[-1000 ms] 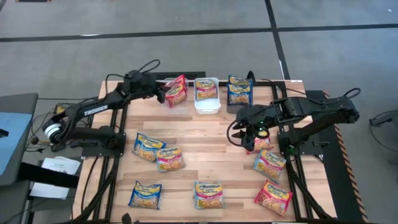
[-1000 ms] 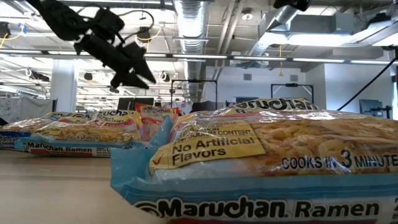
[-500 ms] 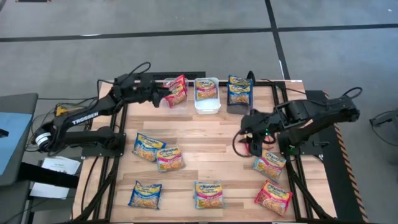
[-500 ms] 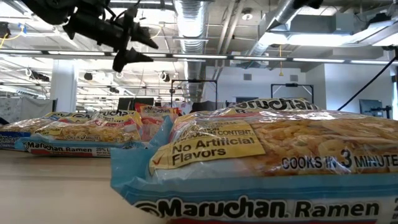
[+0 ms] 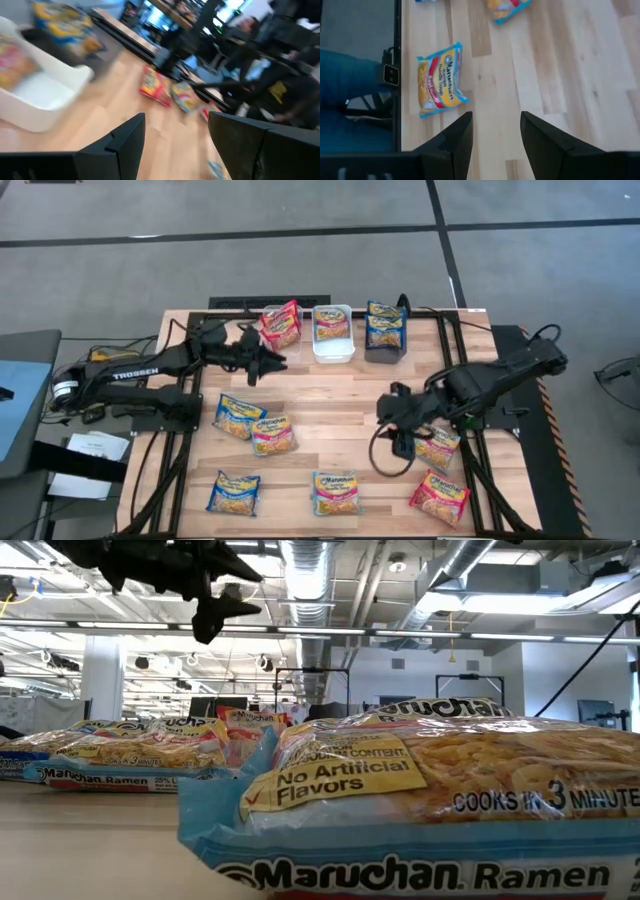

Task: Sort Maruchan noodles
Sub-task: Put the light blue noodle pack into the white bin

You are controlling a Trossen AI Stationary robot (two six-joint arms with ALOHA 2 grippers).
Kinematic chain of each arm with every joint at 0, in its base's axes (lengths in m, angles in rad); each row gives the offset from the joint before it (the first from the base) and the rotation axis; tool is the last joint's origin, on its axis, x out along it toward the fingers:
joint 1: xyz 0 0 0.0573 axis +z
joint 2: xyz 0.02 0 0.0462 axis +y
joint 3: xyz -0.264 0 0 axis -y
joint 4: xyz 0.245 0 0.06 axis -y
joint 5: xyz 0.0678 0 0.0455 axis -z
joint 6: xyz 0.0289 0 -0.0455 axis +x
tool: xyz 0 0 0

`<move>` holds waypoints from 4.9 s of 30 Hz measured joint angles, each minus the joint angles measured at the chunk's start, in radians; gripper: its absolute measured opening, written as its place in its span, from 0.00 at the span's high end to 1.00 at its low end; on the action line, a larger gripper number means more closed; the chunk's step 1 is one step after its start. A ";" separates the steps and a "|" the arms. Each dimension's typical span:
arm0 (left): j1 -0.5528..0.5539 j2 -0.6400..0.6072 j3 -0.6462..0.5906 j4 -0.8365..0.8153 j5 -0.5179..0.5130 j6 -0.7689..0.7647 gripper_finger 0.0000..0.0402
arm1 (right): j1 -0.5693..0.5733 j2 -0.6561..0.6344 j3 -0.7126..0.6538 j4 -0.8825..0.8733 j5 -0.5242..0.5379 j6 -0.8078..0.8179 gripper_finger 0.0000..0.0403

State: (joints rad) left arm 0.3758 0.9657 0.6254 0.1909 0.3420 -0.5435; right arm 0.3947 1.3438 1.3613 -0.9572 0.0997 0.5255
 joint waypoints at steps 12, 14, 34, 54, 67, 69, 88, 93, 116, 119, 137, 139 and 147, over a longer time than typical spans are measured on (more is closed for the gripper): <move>-0.268 0.000 0.000 0.001 -0.039 -0.075 0.49 | 0.081 0.162 -0.001 0.167 -0.005 -0.012 0.43; -0.306 0.000 0.000 0.002 -0.072 -0.086 0.49 | 0.093 0.185 -0.001 0.206 -0.005 -0.023 0.42; -0.503 0.001 0.000 0.002 -0.358 -0.105 0.49 | 0.120 0.445 -0.001 0.442 -0.054 -0.116 0.42; -0.508 0.001 0.000 0.000 -0.359 -0.116 0.49 | 0.060 0.561 0.000 0.506 -0.124 -0.107 0.42; -0.508 0.001 0.000 -0.001 -0.373 -0.116 0.49 | 0.053 0.623 0.003 0.514 -0.131 -0.080 0.42; -0.508 0.001 0.000 -0.001 -0.373 -0.116 0.49 | 0.054 0.630 0.000 0.489 -0.131 -0.077 0.42; -0.508 0.001 0.000 -0.023 -0.384 -0.116 0.49 | 0.046 0.657 0.001 0.468 -0.163 0.027 0.84; -0.508 0.001 0.000 -0.023 -0.411 -0.116 0.49 | 0.046 0.657 0.002 0.468 -0.165 0.027 0.98; -0.481 0.001 0.000 -0.017 -0.436 -0.176 0.49 | 0.041 0.631 0.178 0.237 -0.004 -0.089 0.99; -0.460 0.001 0.000 -0.017 -0.422 -0.186 0.49 | 0.035 0.631 0.204 0.198 0.030 -0.113 0.99; -0.354 0.001 0.000 -0.017 -0.377 -0.088 0.49 | -0.047 0.631 0.278 0.120 0.095 -0.274 1.00; -0.330 0.001 0.000 -0.017 -0.376 -0.067 0.49 | -0.064 0.631 0.278 0.117 0.095 -0.296 1.00; -0.219 0.015 0.000 -0.010 -0.287 -0.029 0.49 | -0.114 0.631 0.278 0.071 0.097 -0.355 1.00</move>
State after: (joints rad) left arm 0.1567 0.9808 0.6250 0.1814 0.0546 -0.5726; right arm 0.2803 1.9747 1.6391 -0.8863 0.1963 0.1700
